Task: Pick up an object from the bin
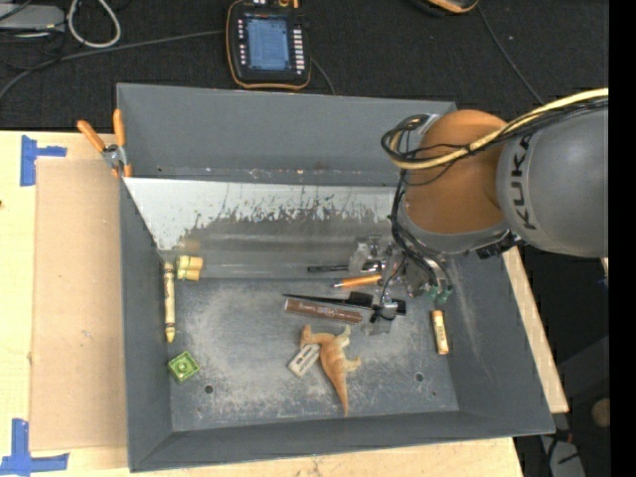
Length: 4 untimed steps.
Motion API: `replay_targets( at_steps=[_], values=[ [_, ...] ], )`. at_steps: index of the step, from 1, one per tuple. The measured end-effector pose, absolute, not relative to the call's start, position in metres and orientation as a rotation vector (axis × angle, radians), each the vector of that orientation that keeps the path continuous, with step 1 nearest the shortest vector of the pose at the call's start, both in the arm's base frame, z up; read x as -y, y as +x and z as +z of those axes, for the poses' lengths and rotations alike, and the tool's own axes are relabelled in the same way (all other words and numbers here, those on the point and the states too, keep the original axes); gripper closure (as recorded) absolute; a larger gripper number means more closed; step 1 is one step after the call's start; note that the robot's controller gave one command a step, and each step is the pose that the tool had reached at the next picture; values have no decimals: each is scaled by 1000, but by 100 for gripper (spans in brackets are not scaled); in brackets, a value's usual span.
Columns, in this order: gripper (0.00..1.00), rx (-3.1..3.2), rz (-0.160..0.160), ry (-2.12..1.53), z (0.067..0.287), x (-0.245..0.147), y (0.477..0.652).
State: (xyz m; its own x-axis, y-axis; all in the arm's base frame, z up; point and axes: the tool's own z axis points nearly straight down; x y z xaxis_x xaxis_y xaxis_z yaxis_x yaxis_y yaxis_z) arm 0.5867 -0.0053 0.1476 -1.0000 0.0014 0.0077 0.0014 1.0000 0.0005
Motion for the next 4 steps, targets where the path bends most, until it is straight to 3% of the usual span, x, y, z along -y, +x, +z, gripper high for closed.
replay_targets(
  at_steps=[1,2,3,4],
  values=[
    [0,3140,0,-2,152,5,588],
    [0,3135,-2,72,69,32,618],
    [0,3136,-3,-276,70,14,612],
    [0,3136,-3,-101,100,8,616]
  ],
)
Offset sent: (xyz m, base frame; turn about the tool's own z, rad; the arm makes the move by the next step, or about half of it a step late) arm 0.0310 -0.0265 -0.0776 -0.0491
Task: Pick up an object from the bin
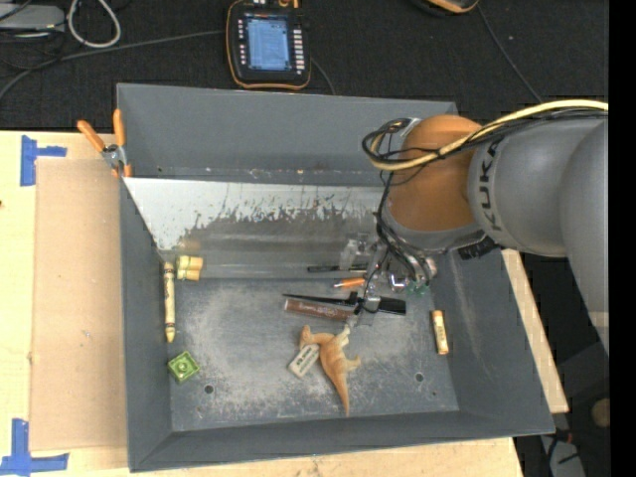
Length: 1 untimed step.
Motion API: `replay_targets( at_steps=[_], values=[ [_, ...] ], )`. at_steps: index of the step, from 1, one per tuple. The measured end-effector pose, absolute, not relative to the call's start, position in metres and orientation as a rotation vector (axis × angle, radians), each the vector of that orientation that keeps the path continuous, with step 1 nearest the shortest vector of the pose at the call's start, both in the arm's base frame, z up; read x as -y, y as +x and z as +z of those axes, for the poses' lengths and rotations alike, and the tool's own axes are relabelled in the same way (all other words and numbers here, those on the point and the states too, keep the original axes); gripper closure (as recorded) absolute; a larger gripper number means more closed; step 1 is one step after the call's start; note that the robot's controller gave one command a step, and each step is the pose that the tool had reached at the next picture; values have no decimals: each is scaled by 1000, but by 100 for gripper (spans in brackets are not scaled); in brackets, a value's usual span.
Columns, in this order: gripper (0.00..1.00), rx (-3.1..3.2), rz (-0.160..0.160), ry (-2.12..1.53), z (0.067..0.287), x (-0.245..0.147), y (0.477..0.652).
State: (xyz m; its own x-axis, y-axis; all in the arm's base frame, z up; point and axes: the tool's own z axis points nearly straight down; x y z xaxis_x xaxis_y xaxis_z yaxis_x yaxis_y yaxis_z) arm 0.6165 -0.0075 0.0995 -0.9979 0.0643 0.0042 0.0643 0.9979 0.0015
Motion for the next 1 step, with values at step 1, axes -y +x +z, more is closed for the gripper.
replay_targets(
  at_steps=[1],
  values=[
    [0,3138,-3,-250,76,14,614]
  ],
)
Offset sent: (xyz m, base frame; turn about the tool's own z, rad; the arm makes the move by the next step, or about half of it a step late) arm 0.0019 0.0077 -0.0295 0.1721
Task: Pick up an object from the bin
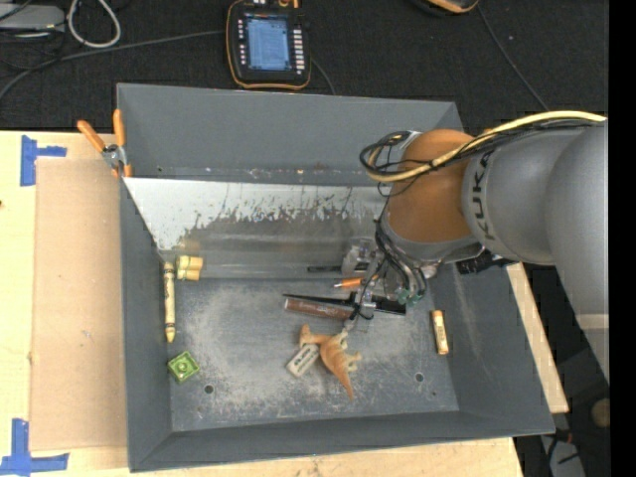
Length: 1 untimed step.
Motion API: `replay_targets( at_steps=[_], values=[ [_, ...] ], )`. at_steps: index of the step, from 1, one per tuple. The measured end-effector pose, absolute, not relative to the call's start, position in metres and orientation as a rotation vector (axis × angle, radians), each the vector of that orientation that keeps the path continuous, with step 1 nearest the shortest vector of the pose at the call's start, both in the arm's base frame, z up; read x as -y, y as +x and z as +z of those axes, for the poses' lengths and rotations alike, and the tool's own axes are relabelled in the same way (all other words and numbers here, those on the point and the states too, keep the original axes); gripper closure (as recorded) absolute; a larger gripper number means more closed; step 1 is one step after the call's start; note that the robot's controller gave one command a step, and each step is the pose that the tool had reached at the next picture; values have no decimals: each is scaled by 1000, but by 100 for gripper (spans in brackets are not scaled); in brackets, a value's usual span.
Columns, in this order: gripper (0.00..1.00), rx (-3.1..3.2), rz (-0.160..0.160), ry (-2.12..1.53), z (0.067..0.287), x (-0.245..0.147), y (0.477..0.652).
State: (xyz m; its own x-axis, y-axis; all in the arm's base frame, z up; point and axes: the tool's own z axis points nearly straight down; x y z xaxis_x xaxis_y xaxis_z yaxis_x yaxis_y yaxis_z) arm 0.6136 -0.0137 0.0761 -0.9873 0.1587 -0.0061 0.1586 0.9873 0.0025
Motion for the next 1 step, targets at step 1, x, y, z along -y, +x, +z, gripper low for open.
replay_targets(
  at_steps=[1],
  values=[
    [100,-3120,4,368,71,0,619]
  ],
)
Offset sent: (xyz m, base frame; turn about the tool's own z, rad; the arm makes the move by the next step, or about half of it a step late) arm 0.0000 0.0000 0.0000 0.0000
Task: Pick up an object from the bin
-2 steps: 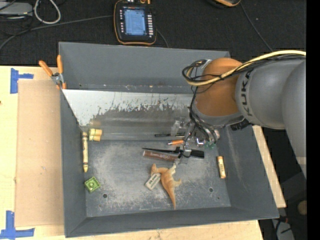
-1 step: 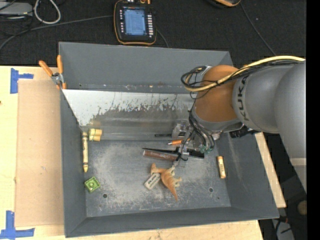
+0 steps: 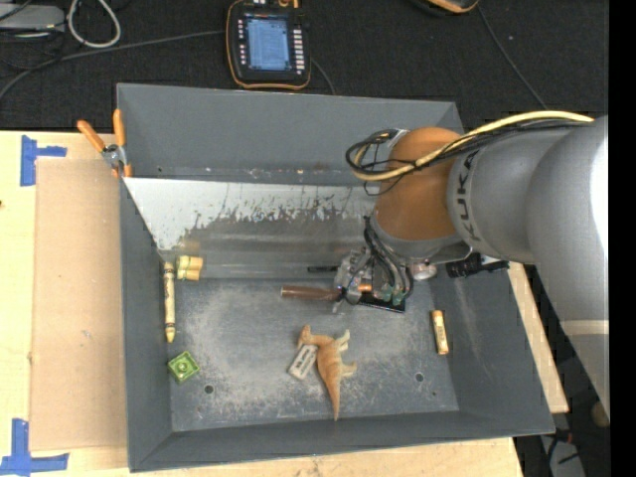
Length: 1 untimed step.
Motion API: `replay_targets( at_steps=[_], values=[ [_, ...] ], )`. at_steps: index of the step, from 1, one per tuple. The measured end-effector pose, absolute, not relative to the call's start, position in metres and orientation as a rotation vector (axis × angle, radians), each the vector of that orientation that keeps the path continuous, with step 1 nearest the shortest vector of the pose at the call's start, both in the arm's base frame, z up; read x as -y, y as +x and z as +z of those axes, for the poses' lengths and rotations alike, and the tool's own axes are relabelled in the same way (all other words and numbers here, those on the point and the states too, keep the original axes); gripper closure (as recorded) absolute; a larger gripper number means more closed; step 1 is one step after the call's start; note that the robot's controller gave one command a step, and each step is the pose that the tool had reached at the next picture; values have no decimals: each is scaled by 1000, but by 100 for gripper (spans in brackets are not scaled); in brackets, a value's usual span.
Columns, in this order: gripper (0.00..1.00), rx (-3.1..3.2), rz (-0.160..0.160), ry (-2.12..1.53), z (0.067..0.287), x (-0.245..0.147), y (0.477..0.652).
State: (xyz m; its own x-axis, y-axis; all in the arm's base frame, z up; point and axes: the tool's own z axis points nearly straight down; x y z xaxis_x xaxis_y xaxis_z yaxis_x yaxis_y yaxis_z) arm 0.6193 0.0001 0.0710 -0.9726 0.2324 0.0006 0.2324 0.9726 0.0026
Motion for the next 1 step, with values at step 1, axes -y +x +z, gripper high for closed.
replay_targets(
  at_steps=[1],
  values=[
    [100,3120,-4,-367,71,0,619]
  ],
)
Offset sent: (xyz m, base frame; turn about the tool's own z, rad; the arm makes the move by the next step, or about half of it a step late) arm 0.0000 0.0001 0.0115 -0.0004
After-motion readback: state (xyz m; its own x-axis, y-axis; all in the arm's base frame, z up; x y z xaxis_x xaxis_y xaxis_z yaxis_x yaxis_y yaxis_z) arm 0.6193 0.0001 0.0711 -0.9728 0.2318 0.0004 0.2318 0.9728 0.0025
